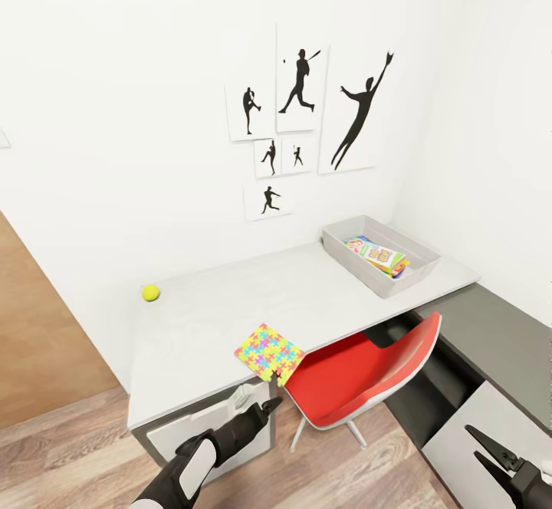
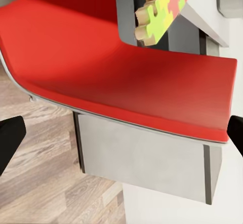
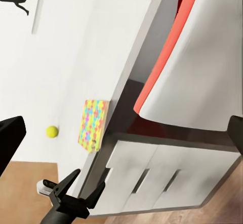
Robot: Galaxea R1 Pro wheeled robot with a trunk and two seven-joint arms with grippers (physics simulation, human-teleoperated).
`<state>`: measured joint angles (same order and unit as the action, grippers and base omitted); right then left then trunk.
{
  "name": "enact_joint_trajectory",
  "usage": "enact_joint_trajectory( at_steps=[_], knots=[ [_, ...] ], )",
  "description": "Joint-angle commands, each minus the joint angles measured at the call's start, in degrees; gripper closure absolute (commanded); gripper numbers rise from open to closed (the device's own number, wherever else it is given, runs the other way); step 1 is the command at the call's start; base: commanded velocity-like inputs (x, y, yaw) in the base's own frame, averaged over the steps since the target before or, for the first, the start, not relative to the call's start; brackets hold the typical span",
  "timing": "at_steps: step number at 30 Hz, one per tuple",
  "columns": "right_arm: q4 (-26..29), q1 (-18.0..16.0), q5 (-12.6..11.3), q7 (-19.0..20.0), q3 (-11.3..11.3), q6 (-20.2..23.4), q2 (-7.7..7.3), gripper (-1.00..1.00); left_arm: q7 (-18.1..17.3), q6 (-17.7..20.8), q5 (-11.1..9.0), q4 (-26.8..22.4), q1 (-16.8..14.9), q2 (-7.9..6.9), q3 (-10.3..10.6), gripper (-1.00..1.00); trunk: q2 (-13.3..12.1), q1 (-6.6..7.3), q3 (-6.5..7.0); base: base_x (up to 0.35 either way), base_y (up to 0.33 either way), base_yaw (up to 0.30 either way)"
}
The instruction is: Put all the toys in the child's room - the three board games (two on the bed and one on the table), the two jigsaw puzzles on the table, and the tennis ball on the table - inside the toy box on the table in the child's room.
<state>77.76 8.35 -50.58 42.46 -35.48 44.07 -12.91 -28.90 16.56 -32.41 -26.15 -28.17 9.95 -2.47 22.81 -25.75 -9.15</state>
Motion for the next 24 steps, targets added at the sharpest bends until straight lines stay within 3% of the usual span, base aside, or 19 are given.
enact_joint_trajectory(
  at_steps=[1,12,24],
  knots=[
    [0.0,0.0,-0.2,0.0,0.0,0.3,-0.01,-1.00,-0.1,0.6,-0.4,0.0,0.0,0.05,-0.3,-1.00,0.1,-0.03,-0.10,0.001,-0.115,0.000],
    [-0.1,0.0,-0.2,0.0,0.0,0.3,-0.01,-1.00,-0.2,0.4,-0.4,0.0,0.0,0.05,-0.3,-1.00,0.1,-0.03,-0.10,0.142,-0.127,0.000],
    [-0.1,0.0,-0.2,0.0,0.3,0.2,-0.01,-1.00,-0.2,0.4,-0.4,0.0,0.0,0.05,-0.3,-1.00,0.1,-0.03,-0.10,0.063,-0.017,0.000]
  ],
)
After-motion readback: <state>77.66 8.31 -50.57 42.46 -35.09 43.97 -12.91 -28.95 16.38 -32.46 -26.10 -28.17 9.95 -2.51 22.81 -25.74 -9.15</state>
